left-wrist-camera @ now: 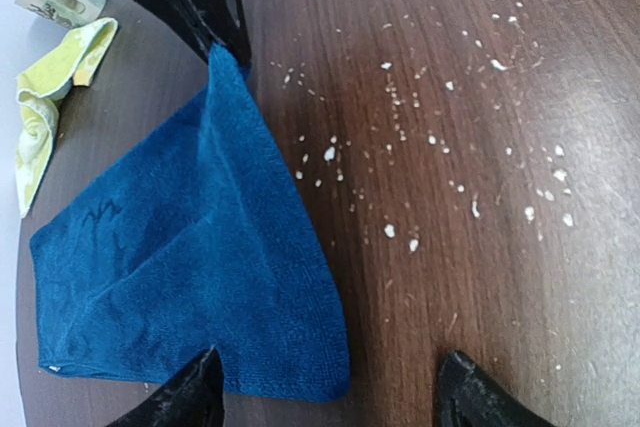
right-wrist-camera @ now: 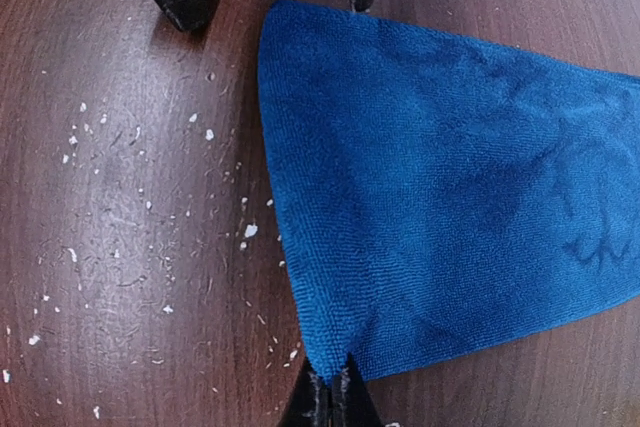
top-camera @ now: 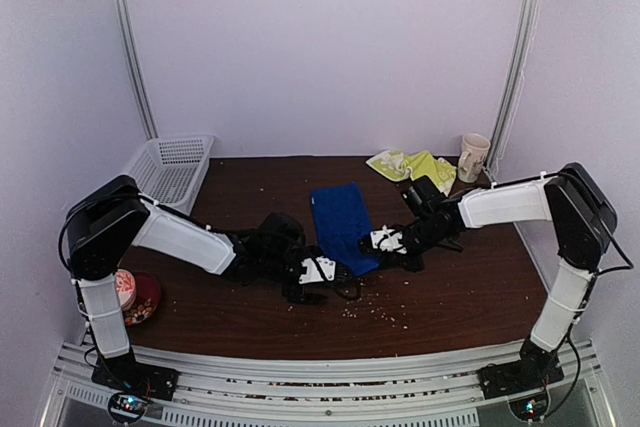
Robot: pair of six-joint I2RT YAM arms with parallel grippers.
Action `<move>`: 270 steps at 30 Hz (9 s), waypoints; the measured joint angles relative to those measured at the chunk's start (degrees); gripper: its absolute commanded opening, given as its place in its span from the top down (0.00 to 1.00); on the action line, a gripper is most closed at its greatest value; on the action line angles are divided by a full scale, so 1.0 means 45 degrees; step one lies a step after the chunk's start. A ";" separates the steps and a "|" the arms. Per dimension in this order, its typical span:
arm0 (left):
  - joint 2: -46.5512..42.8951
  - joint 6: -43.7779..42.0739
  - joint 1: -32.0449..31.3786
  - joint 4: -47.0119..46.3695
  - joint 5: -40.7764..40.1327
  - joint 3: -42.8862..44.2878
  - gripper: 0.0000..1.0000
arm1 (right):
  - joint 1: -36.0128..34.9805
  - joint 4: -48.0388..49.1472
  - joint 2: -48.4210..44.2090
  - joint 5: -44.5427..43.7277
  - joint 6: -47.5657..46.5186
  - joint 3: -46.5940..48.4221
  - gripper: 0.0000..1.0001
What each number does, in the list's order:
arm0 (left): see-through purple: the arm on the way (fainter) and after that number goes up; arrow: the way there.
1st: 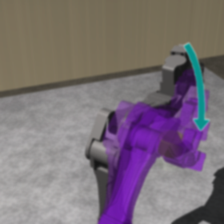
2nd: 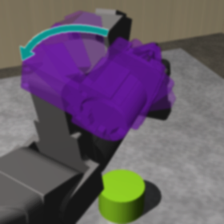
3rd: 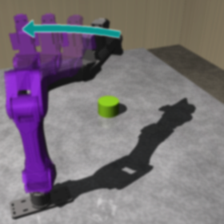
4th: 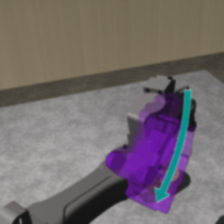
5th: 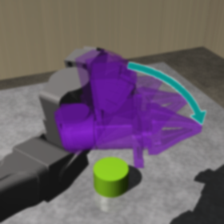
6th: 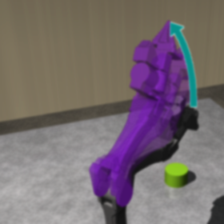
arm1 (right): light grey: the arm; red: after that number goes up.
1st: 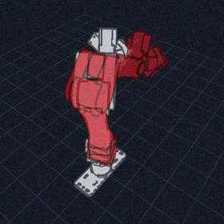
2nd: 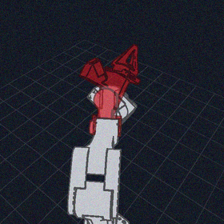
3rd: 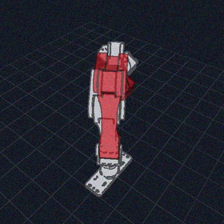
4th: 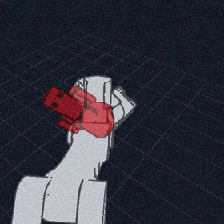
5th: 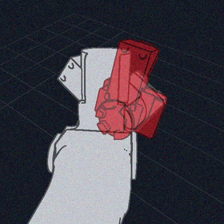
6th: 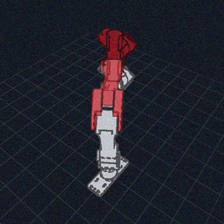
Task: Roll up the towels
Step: Roll the towel at the center of the board.
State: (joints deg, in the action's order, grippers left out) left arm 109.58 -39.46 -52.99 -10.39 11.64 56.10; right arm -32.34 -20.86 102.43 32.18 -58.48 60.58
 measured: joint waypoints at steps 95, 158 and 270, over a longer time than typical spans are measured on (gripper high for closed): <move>0.0529 0.4439 0.0194 0.1894 -0.1739 0.1180 0.76 | 0.0967 -0.4056 0.2438 0.0767 0.2016 0.3225 0.96; 0.1889 0.6348 -0.0753 0.2035 -0.3638 0.3293 0.79 | 0.1933 -0.3623 0.1345 0.1496 0.3075 0.3546 0.49; -0.0112 0.2220 -0.1831 0.1676 -0.3730 0.0573 1.00 | 0.1248 -0.2939 -0.1622 0.3215 -0.5387 -0.1719 0.37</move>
State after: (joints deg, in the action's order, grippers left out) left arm 109.08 -29.47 -61.23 -2.85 -5.15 58.67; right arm -26.72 -34.09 95.13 46.65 -82.72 52.84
